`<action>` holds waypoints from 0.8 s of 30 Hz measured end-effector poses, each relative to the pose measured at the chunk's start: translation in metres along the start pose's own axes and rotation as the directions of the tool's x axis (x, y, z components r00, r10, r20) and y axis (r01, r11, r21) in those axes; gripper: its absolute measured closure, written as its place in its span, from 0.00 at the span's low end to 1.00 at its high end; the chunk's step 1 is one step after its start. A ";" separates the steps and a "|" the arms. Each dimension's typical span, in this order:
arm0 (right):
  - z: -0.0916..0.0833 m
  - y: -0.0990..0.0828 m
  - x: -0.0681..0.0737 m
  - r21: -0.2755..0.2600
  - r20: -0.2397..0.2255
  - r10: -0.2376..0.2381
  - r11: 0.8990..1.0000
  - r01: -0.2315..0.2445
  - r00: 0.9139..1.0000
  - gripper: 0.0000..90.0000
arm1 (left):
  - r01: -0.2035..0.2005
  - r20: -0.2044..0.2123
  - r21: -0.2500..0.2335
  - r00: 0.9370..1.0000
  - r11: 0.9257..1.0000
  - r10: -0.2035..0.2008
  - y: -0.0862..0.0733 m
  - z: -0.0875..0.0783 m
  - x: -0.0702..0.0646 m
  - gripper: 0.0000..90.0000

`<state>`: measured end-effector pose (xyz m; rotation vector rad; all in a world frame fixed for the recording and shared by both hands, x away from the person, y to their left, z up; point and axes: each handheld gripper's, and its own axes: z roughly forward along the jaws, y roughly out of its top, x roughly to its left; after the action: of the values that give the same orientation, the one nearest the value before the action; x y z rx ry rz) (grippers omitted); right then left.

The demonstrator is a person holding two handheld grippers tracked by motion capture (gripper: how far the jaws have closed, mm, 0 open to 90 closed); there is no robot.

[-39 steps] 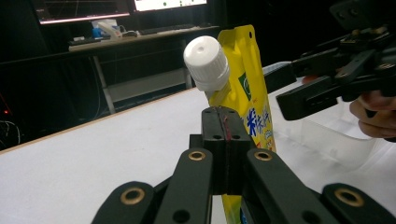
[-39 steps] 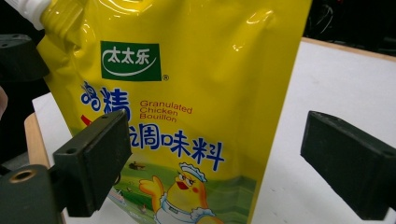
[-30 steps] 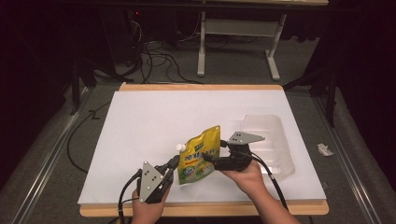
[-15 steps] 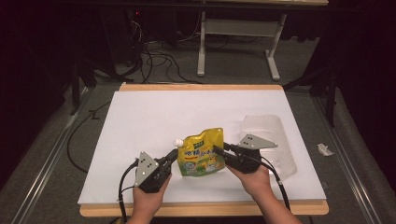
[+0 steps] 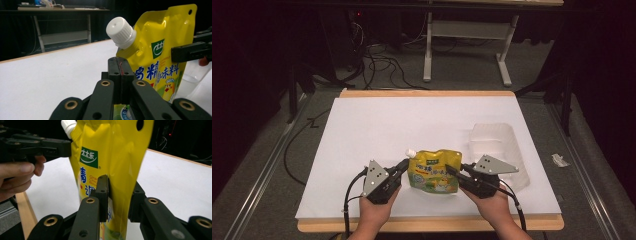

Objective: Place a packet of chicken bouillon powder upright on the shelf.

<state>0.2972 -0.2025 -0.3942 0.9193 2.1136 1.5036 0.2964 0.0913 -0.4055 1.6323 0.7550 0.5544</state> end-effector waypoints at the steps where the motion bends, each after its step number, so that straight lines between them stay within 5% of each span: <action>1: -0.001 -0.002 0.001 -0.002 -0.001 0.002 1.000 -0.002 1.000 0.84 | 0.000 0.000 0.000 1.000 1.000 0.000 0.000 0.000 0.000 1.00; 7: -0.003 -0.008 0.003 -0.009 -0.023 -0.012 1.000 0.012 1.000 0.82 | -0.018 0.008 -0.006 1.000 1.000 0.018 0.000 -0.001 -0.005 1.00; 14: 0.003 -0.013 0.001 0.016 -0.085 -0.013 1.000 0.015 0.996 0.67 | -0.015 0.016 -0.001 1.000 1.000 0.015 0.000 -0.003 -0.005 1.00; 24: 0.012 -0.019 0.006 0.051 -0.099 -0.032 0.998 0.037 0.995 0.70 | -0.020 0.013 0.068 1.000 0.998 0.019 -0.004 -0.013 0.011 0.76</action>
<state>0.2958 -0.1942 -0.4158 0.8387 2.2362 1.5114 0.2939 0.1085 -0.4076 1.7057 0.7565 0.5369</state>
